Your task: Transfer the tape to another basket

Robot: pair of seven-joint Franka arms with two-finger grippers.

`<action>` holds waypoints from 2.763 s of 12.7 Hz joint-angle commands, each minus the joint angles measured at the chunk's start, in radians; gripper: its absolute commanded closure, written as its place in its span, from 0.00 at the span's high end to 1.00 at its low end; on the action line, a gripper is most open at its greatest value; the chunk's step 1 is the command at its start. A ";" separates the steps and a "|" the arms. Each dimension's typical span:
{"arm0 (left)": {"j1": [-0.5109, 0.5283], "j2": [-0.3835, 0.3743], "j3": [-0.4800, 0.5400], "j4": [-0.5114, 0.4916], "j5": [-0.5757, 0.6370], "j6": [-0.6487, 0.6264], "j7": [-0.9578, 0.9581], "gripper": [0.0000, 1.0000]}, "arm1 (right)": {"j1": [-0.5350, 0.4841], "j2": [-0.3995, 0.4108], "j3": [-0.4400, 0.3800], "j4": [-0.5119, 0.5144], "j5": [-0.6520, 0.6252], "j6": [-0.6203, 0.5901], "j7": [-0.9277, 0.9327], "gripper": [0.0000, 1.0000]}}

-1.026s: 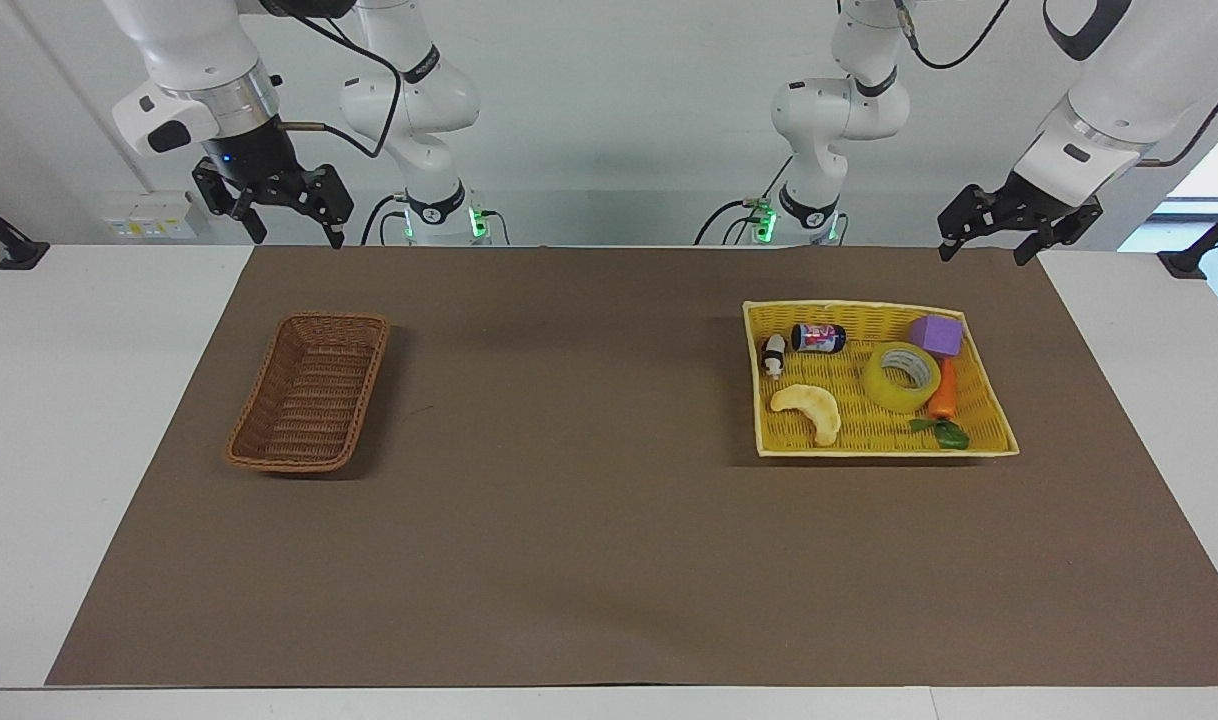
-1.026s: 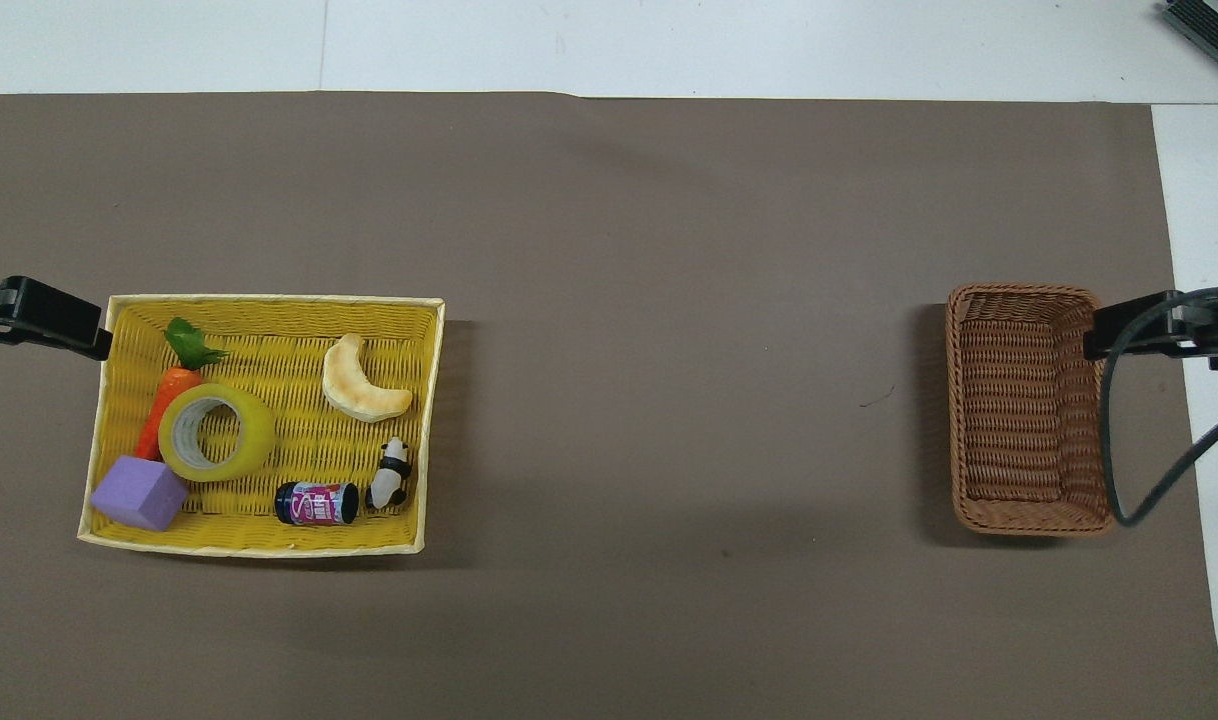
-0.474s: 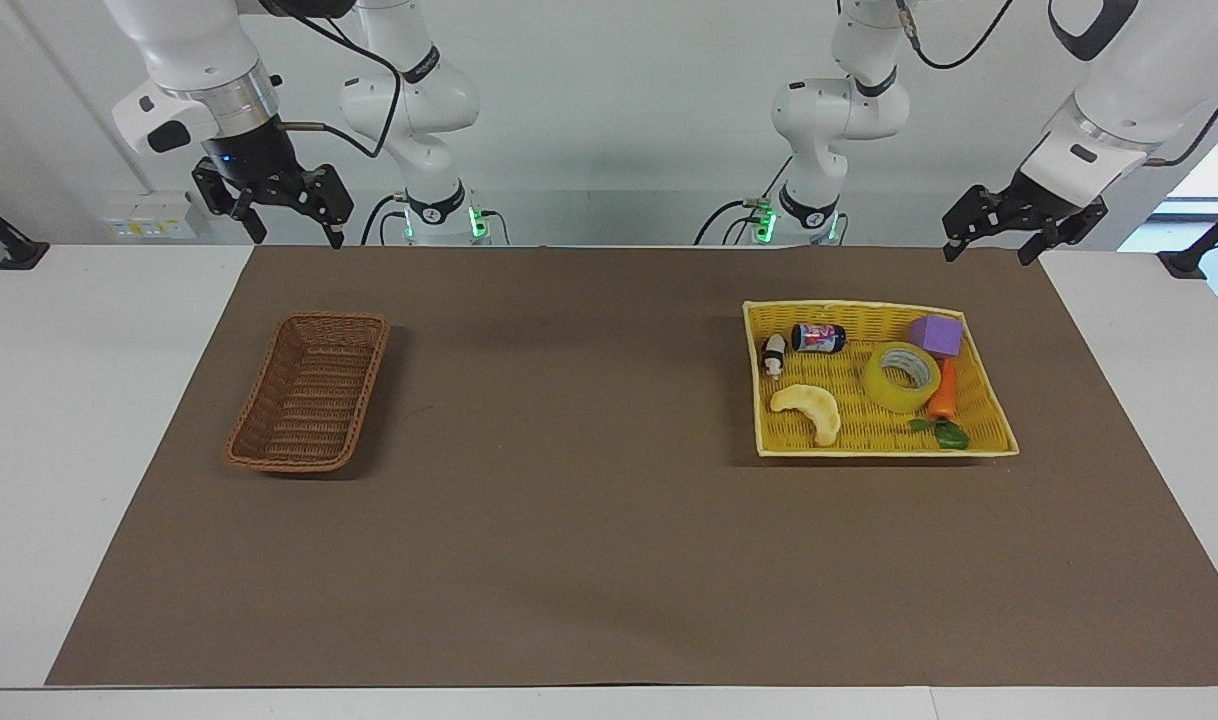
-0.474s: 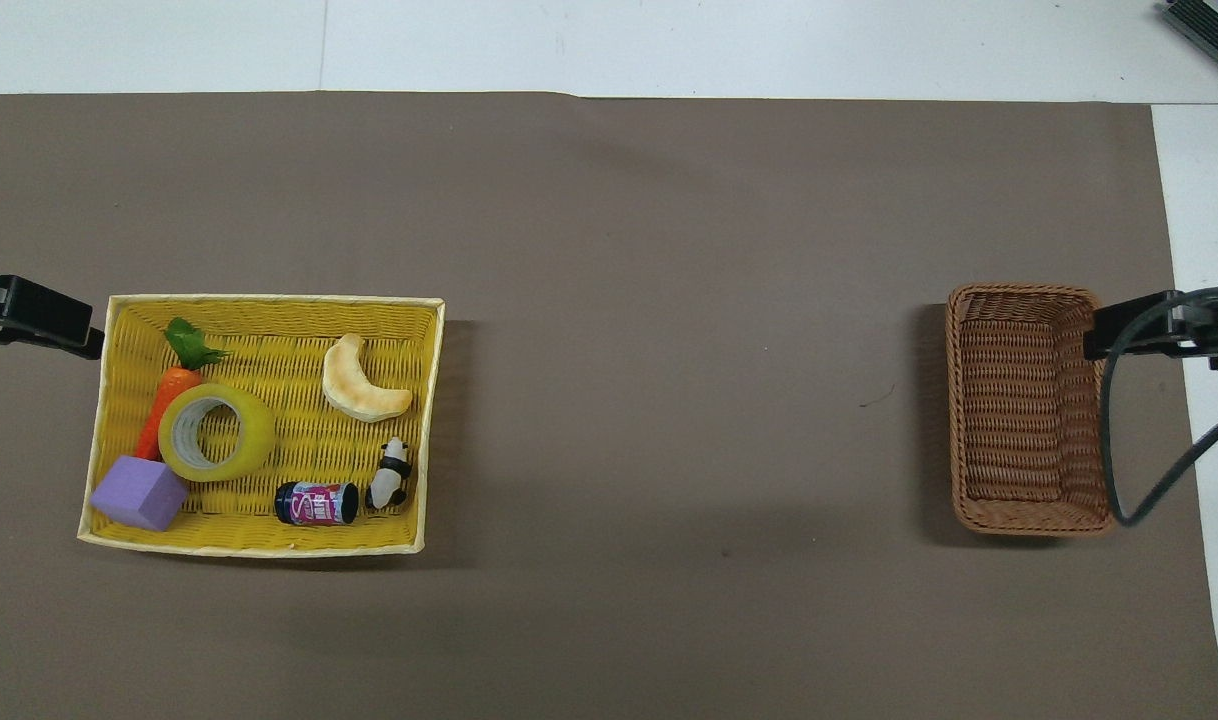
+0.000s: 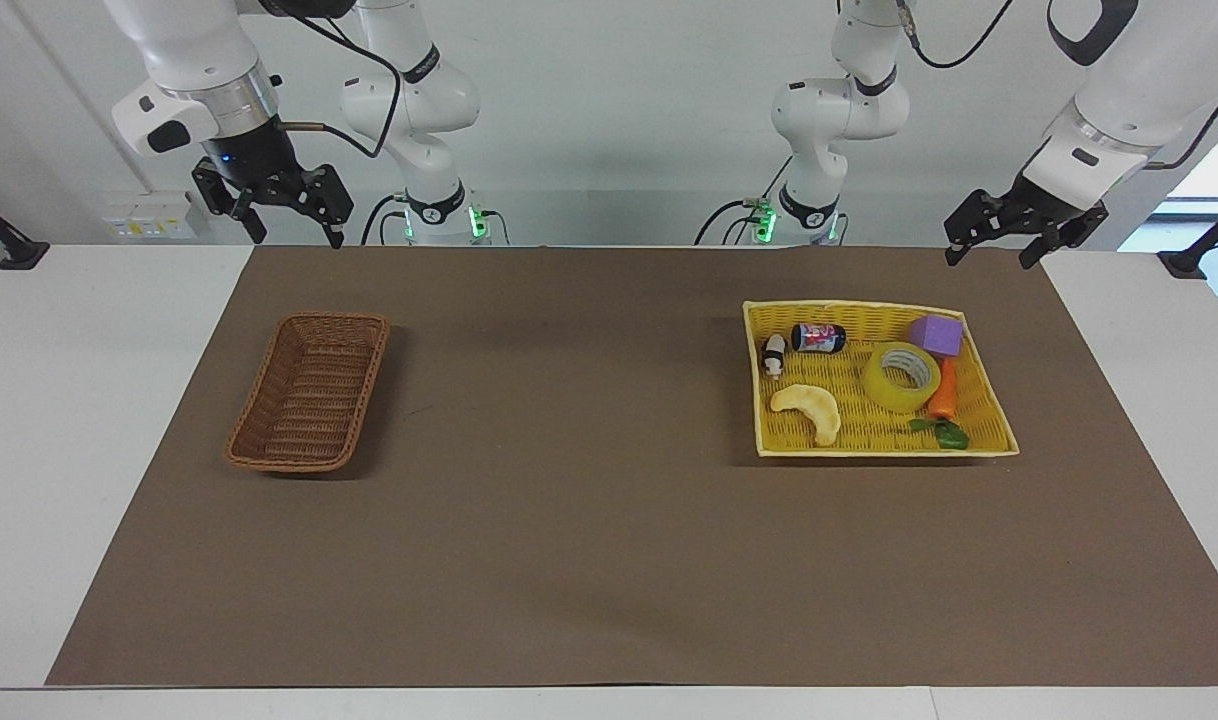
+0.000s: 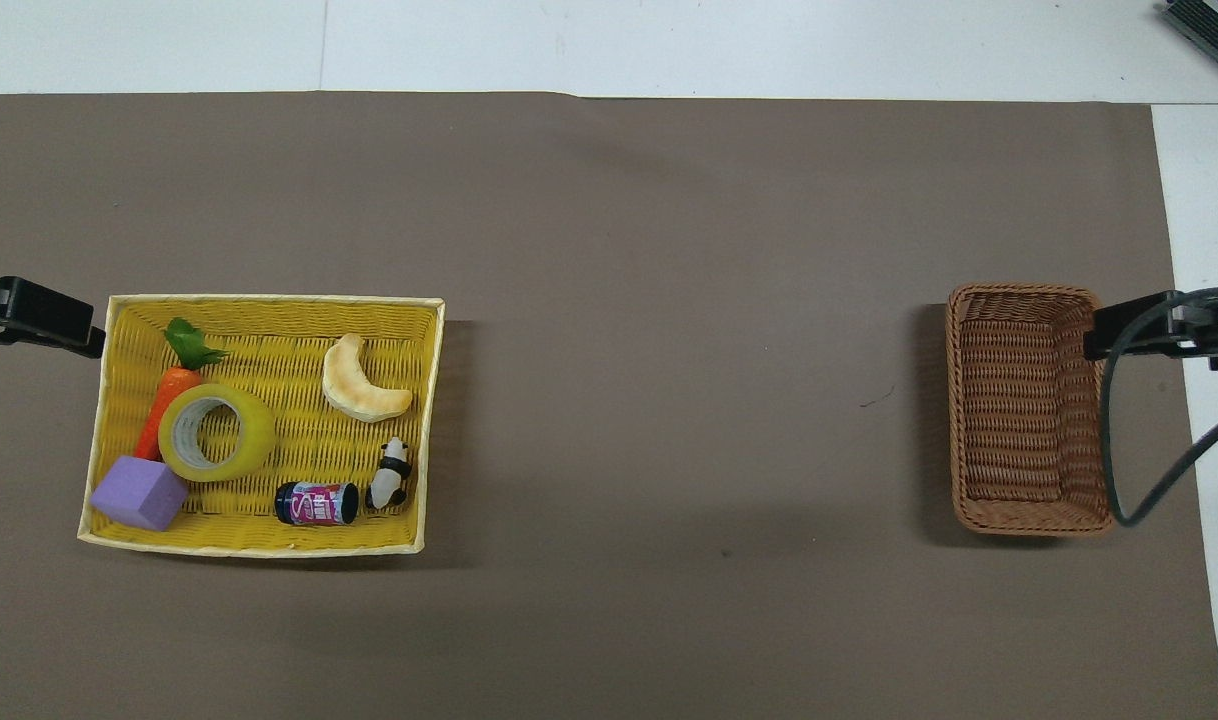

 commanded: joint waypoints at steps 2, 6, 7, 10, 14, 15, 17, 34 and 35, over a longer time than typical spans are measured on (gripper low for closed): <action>0.026 -0.039 -0.005 -0.066 0.005 0.039 0.012 1.00 | -0.018 -0.016 0.003 -0.021 0.020 0.006 -0.035 1.00; 0.029 -0.076 -0.005 -0.190 0.005 0.137 0.022 1.00 | -0.017 -0.016 0.003 -0.021 0.018 0.006 -0.035 1.00; 0.030 -0.087 -0.005 -0.223 0.005 0.169 0.035 1.00 | -0.017 -0.016 0.003 -0.021 0.020 0.006 -0.035 1.00; 0.061 -0.087 -0.005 -0.280 0.005 0.234 0.088 1.00 | -0.018 -0.016 0.003 -0.021 0.020 0.006 -0.035 1.00; 0.105 -0.078 -0.005 -0.353 0.005 0.329 0.197 1.00 | -0.018 -0.016 0.003 -0.021 0.020 0.006 -0.035 1.00; 0.108 -0.076 -0.005 -0.382 0.007 0.361 0.222 1.00 | -0.018 -0.016 0.003 -0.021 0.020 0.006 -0.035 1.00; 0.110 -0.068 -0.005 -0.442 0.007 0.439 0.258 1.00 | -0.018 -0.016 0.003 -0.021 0.020 0.006 -0.035 1.00; 0.164 0.053 -0.002 -0.786 0.005 0.809 0.320 0.24 | -0.020 -0.018 0.003 -0.024 0.020 0.005 -0.035 1.00; 0.165 0.054 -0.002 -0.801 0.005 0.837 0.320 0.14 | -0.020 -0.018 0.003 -0.024 0.020 0.005 -0.035 1.00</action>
